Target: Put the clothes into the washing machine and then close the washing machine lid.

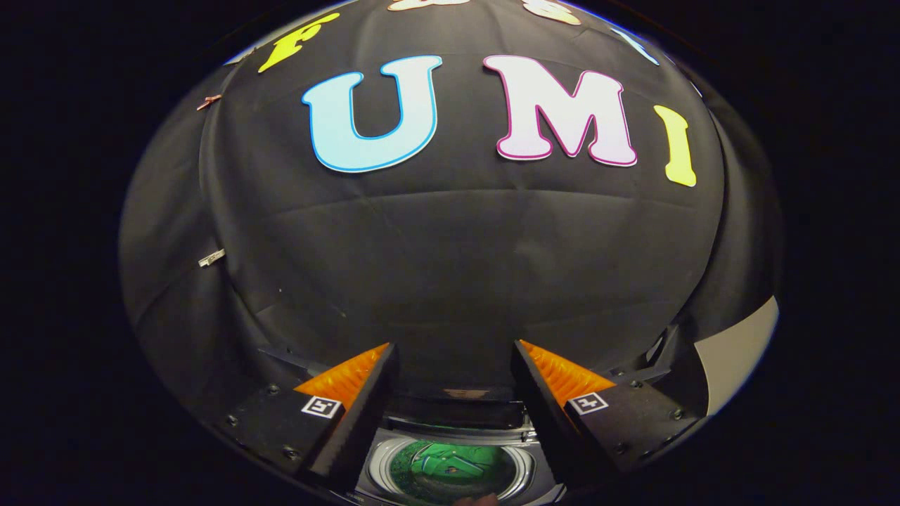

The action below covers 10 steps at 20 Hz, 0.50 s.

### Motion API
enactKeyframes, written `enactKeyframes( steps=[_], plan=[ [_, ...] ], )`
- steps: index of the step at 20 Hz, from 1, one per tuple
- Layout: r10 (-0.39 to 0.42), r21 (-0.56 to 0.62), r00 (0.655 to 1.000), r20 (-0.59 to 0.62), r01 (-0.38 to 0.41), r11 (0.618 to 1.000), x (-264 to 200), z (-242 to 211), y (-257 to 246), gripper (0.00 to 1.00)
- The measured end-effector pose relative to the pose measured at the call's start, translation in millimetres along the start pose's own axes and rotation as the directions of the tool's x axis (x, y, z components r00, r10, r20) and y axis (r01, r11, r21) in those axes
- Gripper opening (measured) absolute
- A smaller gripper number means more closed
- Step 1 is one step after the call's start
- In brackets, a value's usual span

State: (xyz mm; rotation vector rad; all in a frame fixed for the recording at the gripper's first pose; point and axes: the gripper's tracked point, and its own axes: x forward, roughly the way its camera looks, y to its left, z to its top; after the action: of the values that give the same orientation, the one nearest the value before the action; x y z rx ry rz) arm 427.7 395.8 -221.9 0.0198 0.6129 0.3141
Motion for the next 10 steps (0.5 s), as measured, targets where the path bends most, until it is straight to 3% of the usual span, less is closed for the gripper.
enactKeyframes(
  steps=[10],
  plan=[
    [0.023,-0.007,1.0,0.013,-0.023,1.0,-33.1,-21.7,5.7,1.0]
  ],
)
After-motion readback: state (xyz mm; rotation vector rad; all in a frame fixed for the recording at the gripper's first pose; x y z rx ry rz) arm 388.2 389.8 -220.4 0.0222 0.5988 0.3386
